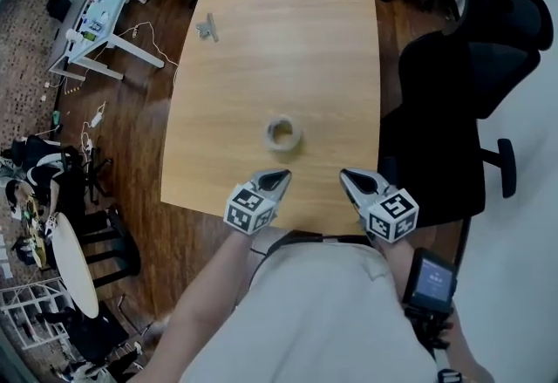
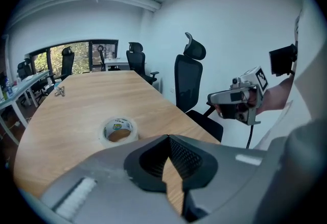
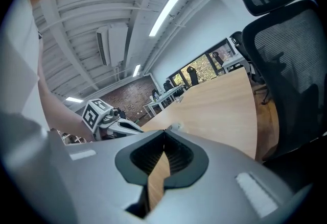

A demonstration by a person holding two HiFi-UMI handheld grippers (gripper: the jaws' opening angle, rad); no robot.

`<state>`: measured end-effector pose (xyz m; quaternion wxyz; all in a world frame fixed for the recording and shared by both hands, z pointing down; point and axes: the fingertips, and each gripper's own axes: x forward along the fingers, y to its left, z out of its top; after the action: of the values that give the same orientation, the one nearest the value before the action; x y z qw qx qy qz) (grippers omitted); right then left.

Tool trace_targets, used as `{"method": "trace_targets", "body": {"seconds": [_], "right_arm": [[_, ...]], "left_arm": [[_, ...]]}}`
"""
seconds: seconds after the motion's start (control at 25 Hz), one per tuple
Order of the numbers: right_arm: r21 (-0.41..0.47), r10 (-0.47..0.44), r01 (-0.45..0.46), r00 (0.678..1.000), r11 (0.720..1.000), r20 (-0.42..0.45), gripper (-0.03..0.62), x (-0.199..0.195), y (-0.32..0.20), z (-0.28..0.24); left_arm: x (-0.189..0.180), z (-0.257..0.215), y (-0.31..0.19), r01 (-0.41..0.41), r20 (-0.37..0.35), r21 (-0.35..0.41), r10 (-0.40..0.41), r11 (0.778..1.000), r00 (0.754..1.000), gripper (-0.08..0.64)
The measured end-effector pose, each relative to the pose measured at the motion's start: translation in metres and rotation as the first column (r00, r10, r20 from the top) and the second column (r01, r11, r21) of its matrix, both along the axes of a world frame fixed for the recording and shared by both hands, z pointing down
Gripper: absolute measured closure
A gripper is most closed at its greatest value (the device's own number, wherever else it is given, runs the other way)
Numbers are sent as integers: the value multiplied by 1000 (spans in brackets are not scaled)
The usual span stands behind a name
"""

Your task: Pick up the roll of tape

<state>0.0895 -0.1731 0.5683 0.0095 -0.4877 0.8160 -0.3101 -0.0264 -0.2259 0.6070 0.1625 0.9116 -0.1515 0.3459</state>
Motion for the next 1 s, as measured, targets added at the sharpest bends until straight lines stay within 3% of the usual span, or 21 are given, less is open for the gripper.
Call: {"method": "trace_targets", "body": {"seconds": [0.48,1.0], "right_arm": [[-54,53,-55,998,997,-42,586,-32,-15,9],[-91,102,-102,995,991,-7,586,-20,-20,22]], "left_arm": [[3,38,-50,-128,134,-21,130,991,982,554],[21,60,-70,-234,266,-23,232,972,936,517]]}}
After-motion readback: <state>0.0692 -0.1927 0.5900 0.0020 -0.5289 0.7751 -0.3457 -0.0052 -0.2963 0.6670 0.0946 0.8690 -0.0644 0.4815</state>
